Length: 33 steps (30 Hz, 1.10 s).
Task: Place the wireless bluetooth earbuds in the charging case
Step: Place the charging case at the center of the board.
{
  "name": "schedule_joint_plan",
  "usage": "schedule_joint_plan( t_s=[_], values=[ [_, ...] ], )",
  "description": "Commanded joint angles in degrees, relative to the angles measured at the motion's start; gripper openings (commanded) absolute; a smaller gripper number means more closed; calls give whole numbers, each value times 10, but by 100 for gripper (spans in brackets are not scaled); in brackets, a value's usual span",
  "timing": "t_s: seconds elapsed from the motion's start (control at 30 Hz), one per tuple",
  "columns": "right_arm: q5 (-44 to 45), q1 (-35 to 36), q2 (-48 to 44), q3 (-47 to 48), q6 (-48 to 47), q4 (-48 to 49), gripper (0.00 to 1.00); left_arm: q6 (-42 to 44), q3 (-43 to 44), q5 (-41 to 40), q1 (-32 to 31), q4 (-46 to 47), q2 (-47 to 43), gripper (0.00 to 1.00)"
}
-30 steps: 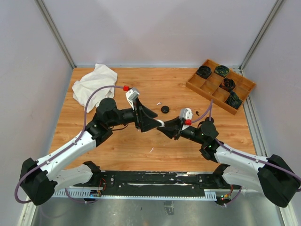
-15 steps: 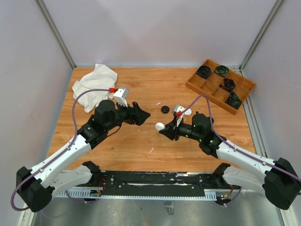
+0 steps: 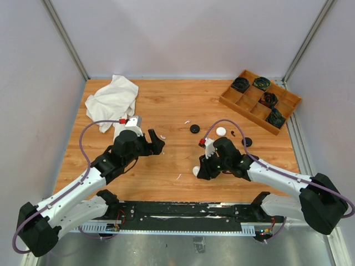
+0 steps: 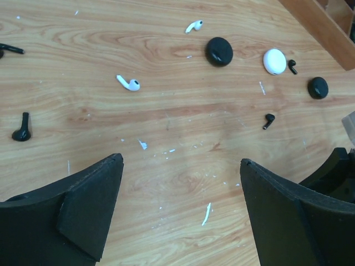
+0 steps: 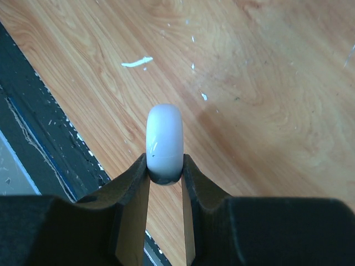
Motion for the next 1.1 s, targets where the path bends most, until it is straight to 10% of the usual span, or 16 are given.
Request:
schedule_joint_plan(
  t_s=[0.0,1.07],
  values=[
    [-8,-11,38,22,21,-29,4,-16,-13,-37,5,8,-5,92],
    [111,-100,20,94,2,-196,62,-34,-68,-95,17,41,-34,94]
  ],
)
